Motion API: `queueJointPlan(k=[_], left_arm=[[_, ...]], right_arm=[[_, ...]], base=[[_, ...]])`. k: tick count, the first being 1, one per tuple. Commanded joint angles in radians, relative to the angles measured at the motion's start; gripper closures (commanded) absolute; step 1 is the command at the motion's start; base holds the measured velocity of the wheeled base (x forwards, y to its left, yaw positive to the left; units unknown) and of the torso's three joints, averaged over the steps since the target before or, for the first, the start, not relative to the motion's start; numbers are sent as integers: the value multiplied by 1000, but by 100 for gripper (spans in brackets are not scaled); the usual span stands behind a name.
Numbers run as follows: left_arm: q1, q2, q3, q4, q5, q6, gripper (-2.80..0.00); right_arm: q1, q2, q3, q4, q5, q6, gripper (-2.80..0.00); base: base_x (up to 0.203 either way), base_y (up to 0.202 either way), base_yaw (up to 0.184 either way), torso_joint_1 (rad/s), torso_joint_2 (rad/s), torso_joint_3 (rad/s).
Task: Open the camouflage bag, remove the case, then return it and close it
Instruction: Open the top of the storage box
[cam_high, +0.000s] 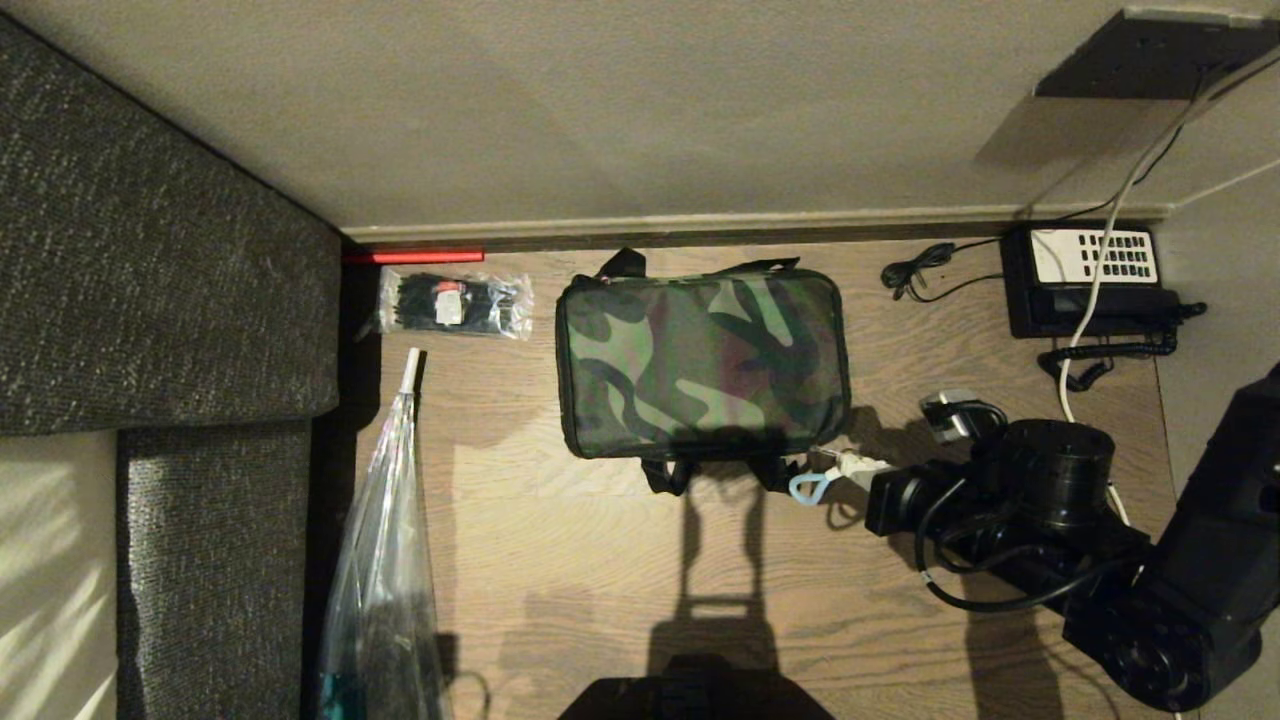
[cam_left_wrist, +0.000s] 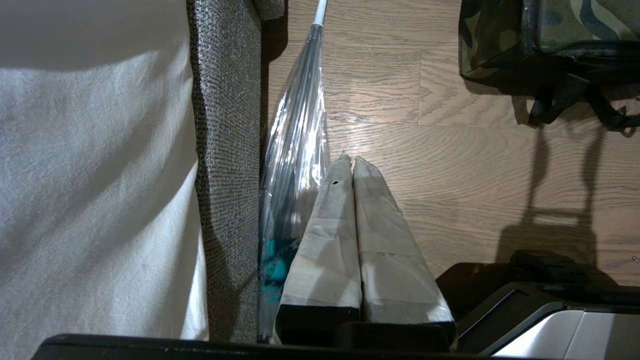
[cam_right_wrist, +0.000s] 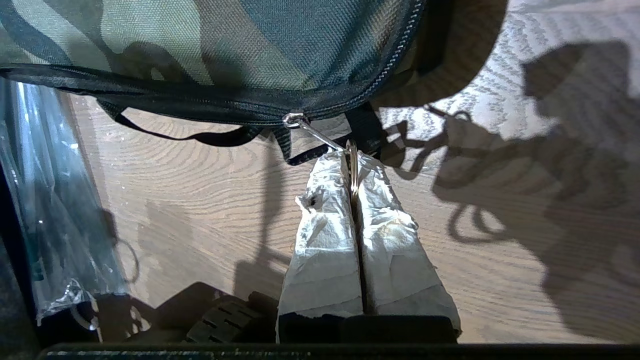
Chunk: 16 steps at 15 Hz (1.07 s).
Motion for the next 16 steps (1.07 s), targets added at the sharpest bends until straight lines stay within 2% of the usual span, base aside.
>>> queueJointPlan(k=[1, 9, 16], left_arm=[[0, -2, 1, 1, 1, 1, 0], [0, -2, 0, -1, 1, -1, 0], [0, -2, 0, 1, 1, -1, 0]], right_arm=[[-29, -7, -6, -8, 22, 0, 0], [-109, -8, -8, -8, 96, -18, 0], [-147, -13, -21, -6, 107, -39, 0]], base=[[0, 0, 0, 0, 0, 0], [0, 0, 0, 0, 0, 0], [0, 0, 0, 0, 0, 0]])
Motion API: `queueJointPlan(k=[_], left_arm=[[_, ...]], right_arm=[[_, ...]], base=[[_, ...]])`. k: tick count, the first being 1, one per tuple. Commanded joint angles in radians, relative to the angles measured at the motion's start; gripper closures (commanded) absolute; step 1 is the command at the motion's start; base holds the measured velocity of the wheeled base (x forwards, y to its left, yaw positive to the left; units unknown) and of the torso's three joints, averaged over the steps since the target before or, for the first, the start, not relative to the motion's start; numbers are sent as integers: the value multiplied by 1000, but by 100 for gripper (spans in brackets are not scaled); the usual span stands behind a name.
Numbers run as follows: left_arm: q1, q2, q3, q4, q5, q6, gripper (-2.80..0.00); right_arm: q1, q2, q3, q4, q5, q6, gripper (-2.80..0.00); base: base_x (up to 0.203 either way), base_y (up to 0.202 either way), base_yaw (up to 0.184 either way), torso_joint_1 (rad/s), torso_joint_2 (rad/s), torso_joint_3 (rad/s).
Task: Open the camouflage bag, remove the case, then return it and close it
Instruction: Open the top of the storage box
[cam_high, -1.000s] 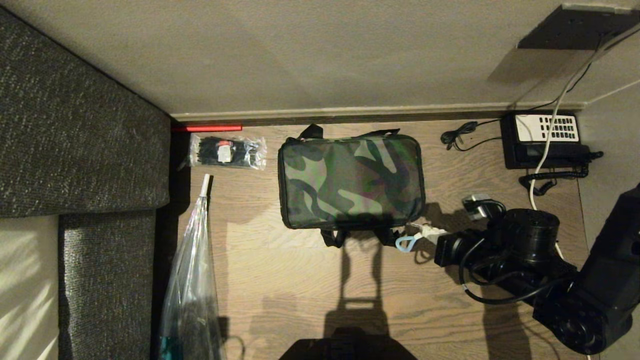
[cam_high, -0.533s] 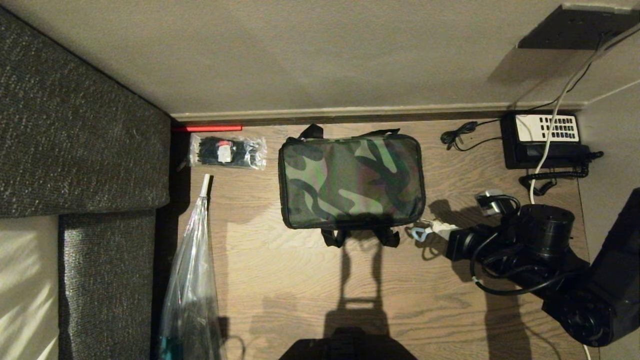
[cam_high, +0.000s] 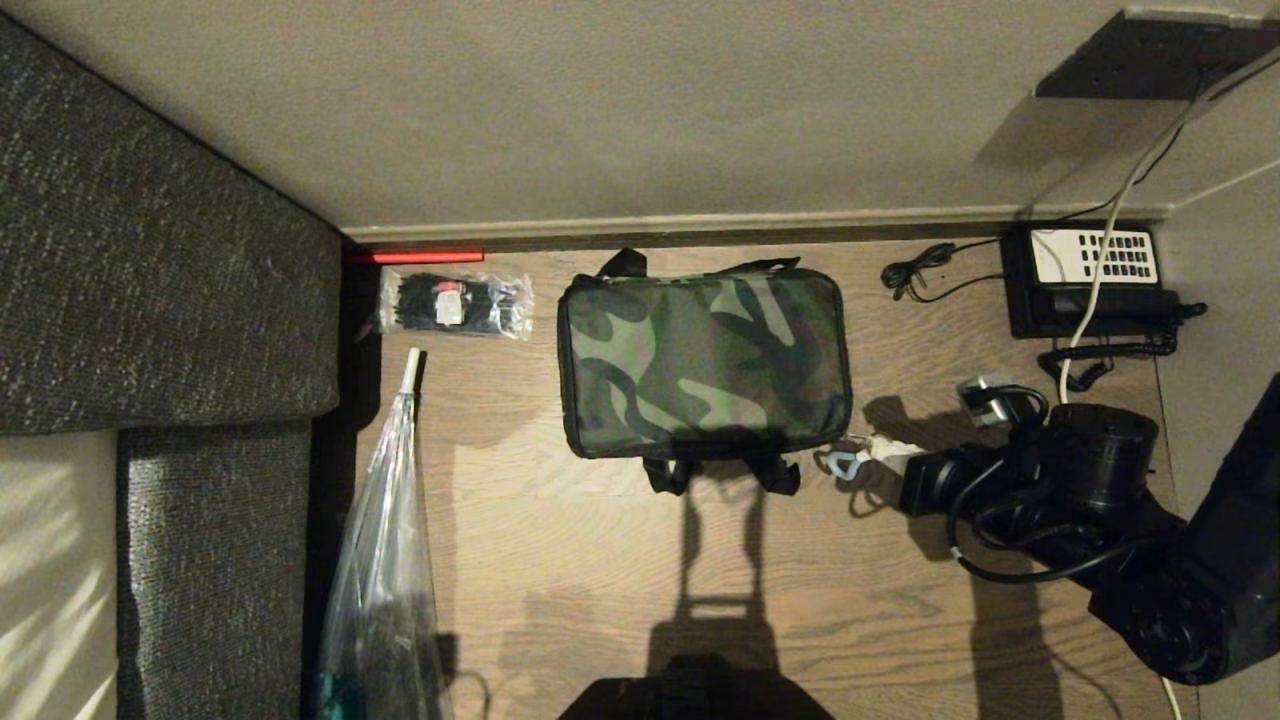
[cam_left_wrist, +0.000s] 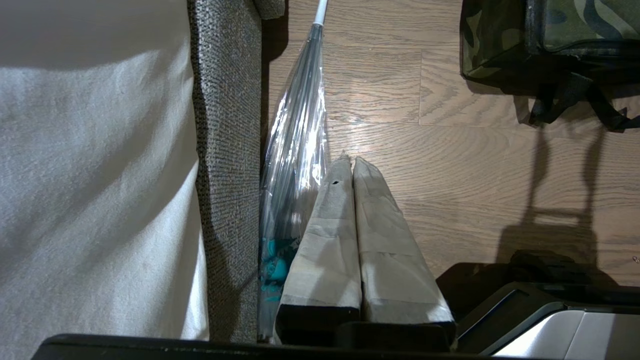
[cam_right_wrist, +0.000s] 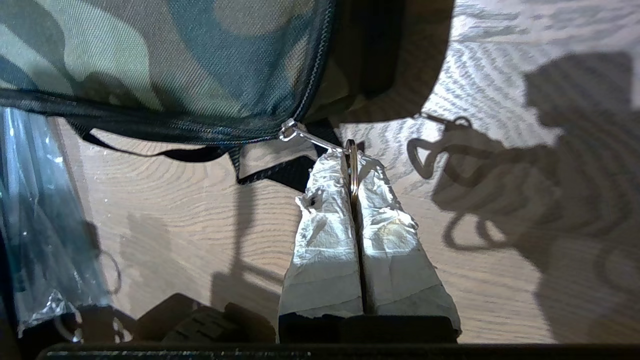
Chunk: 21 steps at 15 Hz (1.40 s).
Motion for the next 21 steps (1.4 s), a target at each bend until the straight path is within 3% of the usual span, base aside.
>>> queueJointPlan(k=[1, 12, 21], left_arm=[[0, -2, 0, 1, 0, 0, 0], [0, -2, 0, 1, 0, 0, 0], [0, -2, 0, -1, 0, -1, 0]], right_arm=[[-22, -2, -6, -7, 17, -16, 0], [-40, -5, -76, 65, 21, -31, 0], [-40, 27, -213, 127, 16, -66, 0]], base=[[0, 0, 0, 0, 0, 0], [0, 0, 0, 0, 0, 0], [0, 0, 0, 0, 0, 0]])
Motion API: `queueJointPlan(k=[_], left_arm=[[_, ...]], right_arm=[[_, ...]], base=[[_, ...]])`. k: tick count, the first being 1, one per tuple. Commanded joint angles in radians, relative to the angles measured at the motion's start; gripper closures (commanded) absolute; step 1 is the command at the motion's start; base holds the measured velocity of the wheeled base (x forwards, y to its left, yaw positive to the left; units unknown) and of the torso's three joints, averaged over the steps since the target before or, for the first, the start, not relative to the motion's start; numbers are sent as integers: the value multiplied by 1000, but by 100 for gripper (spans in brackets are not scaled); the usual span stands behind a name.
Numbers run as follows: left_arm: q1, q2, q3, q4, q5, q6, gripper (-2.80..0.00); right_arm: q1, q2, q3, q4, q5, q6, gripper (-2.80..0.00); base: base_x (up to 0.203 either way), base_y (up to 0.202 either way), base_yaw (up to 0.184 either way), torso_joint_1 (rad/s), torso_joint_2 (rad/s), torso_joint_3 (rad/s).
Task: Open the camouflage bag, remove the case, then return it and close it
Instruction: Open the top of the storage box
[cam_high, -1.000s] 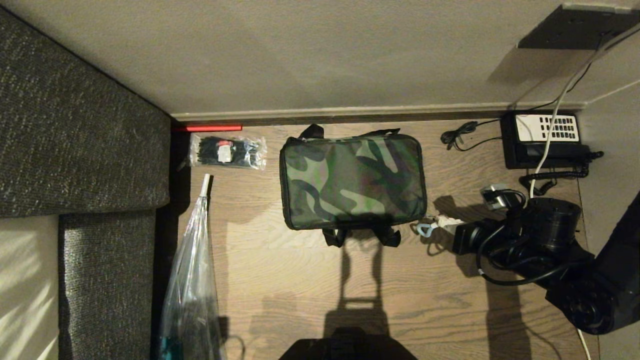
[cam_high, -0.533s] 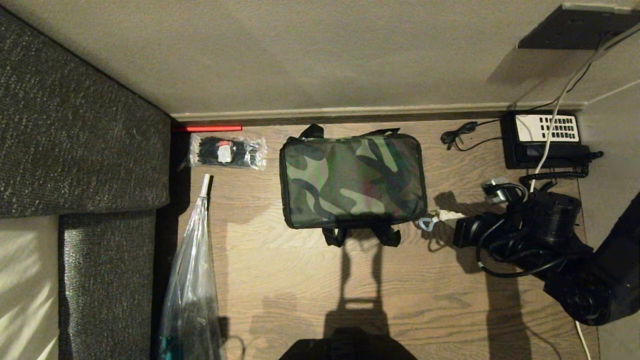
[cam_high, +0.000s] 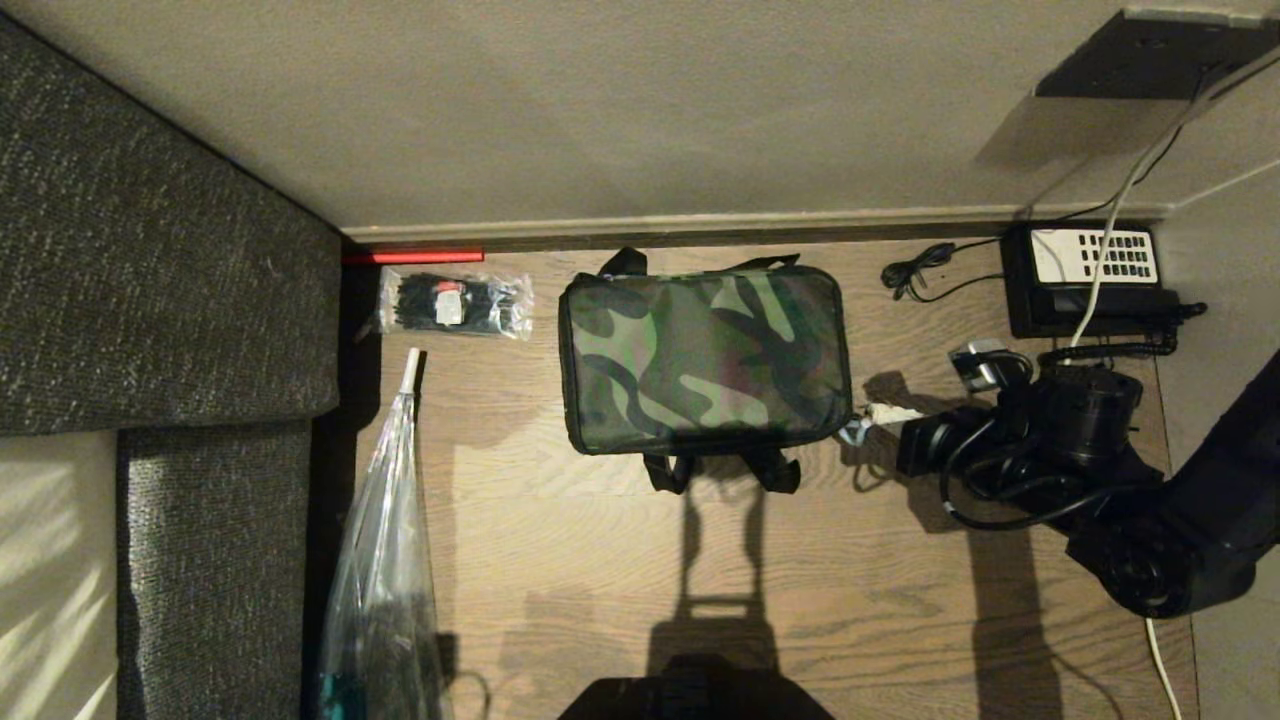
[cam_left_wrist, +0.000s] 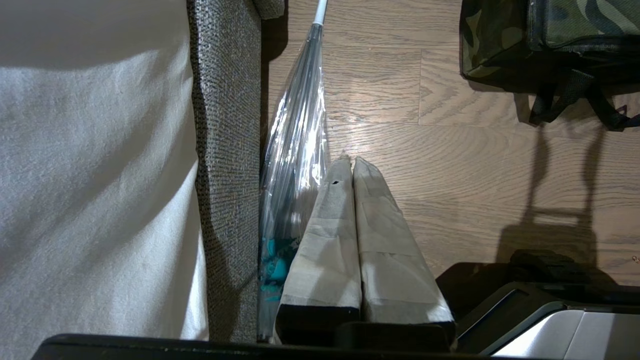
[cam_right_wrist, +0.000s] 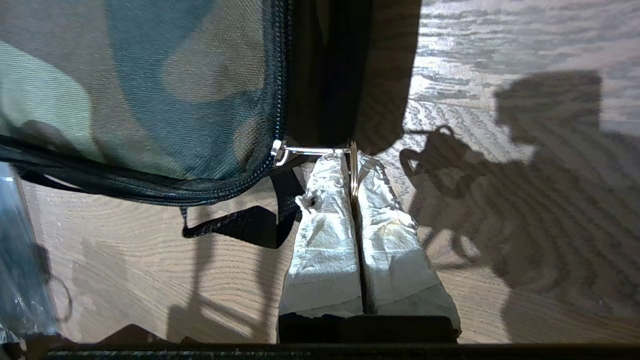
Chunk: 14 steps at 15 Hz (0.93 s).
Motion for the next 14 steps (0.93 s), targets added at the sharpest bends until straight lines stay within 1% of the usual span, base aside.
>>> queueJointPlan(k=[1, 5, 9, 10, 14], left_arm=[[0, -2, 0, 1, 1, 0, 0], [0, -2, 0, 1, 1, 0, 0], [0, -2, 0, 1, 1, 0, 0], [0, -2, 0, 1, 1, 1, 0], [0, -2, 0, 1, 1, 0, 0]], right_arm=[[0, 8, -42, -3, 0, 9, 0], [-1, -6, -101, 70, 1, 29, 0], [0, -12, -159, 109, 1, 83, 0], [0, -11, -168, 126, 2, 86, 0], [0, 4, -188, 127, 7, 77, 0]], base=[[0, 0, 0, 0, 0, 0], [0, 0, 0, 0, 0, 0], [0, 0, 0, 0, 0, 0], [0, 0, 0, 0, 0, 0], [0, 0, 0, 0, 0, 0]])
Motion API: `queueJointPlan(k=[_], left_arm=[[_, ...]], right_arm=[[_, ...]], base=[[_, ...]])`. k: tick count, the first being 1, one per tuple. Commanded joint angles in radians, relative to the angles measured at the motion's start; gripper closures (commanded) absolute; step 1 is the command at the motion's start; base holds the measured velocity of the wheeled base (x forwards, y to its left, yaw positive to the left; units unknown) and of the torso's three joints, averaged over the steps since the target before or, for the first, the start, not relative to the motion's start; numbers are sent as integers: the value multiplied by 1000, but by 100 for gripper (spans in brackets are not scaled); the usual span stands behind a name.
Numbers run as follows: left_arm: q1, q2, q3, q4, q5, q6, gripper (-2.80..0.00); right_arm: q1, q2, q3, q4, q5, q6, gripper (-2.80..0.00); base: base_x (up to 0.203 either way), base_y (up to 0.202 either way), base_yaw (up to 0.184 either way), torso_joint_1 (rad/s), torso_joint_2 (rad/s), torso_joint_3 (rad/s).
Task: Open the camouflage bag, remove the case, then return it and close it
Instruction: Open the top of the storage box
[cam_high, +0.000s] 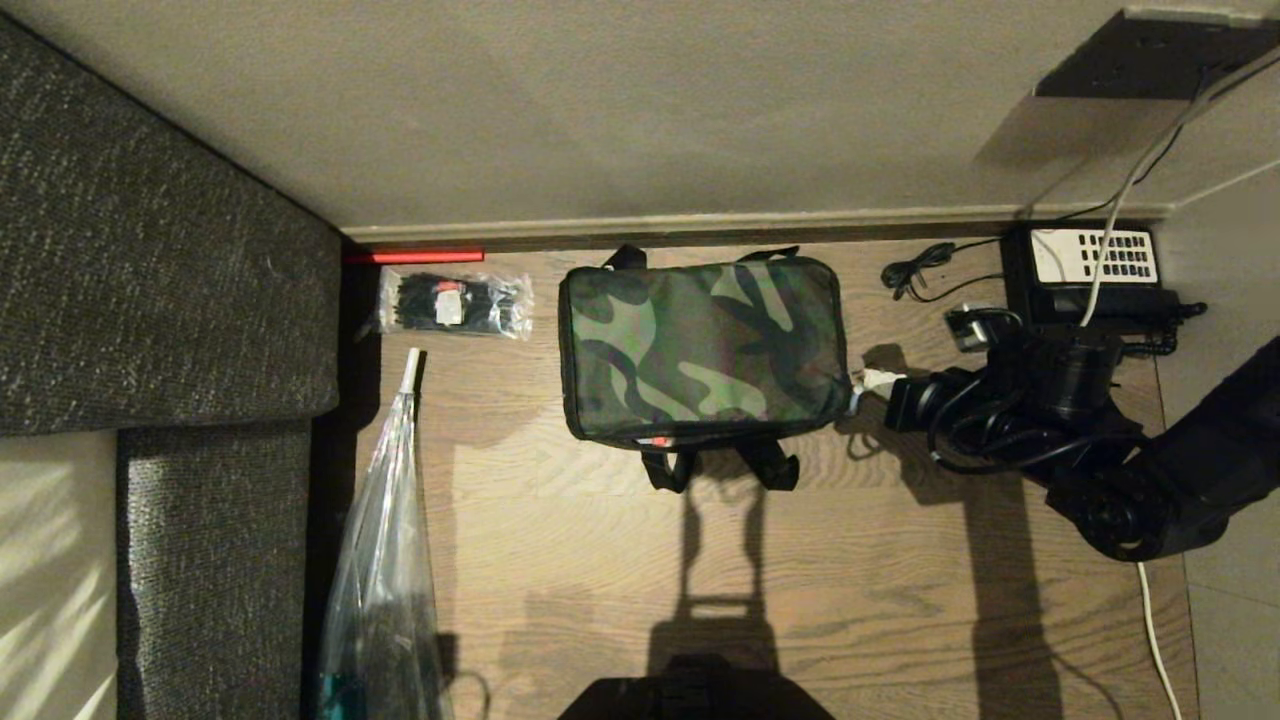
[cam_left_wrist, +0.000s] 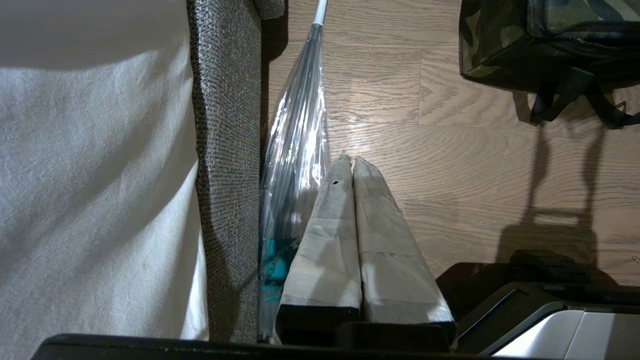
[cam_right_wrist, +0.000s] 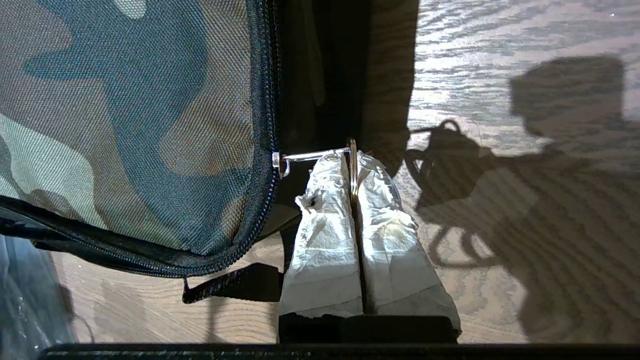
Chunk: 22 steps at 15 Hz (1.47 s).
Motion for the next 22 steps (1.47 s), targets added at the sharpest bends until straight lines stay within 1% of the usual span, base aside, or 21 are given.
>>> queueJointPlan(k=[1, 4, 6, 13, 15, 22], left_arm=[[0, -2, 0, 0, 0, 1, 0], [0, -2, 0, -1, 0, 1, 0], [0, -2, 0, 0, 0, -1, 0], [0, -2, 0, -1, 0, 0, 0], [0, -2, 0, -1, 0, 1, 0], [0, -2, 0, 0, 0, 1, 0]], right_arm=[[1, 10, -26, -3, 1, 4, 0], [1, 5, -55, 30, -1, 9, 0], [1, 10, -42, 35, 3, -5, 0], [-7, 20, -122, 50, -4, 10, 0], [-9, 6, -125, 74, -1, 18, 0], [-7, -31, -130, 82, 2, 34, 0]], base=[[0, 0, 0, 0, 0, 0], [0, 0, 0, 0, 0, 0], [0, 0, 0, 0, 0, 0], [0, 0, 0, 0, 0, 0], [0, 0, 0, 0, 0, 0], [0, 0, 0, 0, 0, 0]])
